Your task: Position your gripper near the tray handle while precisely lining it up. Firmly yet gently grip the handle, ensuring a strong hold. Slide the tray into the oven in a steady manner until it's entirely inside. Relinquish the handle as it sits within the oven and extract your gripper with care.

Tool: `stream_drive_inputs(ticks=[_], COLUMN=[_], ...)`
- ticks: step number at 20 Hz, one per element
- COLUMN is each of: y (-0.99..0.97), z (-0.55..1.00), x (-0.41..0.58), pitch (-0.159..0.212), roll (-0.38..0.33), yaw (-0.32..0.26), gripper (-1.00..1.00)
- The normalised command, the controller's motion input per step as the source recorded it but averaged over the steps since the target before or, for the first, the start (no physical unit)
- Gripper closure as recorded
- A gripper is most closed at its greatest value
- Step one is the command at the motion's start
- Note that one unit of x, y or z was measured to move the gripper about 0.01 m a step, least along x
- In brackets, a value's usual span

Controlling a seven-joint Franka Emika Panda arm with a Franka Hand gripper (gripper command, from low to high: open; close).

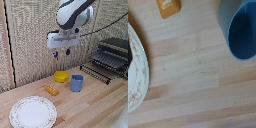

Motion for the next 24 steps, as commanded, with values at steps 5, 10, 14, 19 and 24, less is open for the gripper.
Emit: stream_drive_inputs(ticks=[5,10,14,19,24], y=[-0.28,-0.39,-0.38,-0.45,-0.39], z=[0.0,0.0,0.0,0.0,0.0], x=[0.0,-0.002,-0.022,-0.047,-0.058], pitch=[-0.003,0.0,-0.009,-0.027,-0.057], roll=[-0.265,-0.28,-0.29,-0.301,-0.318], yaw=[0.13,0.131,0.128,0.102,0.11], gripper=[-1.0,-1.0,-1.0,-1.0,-1.0])
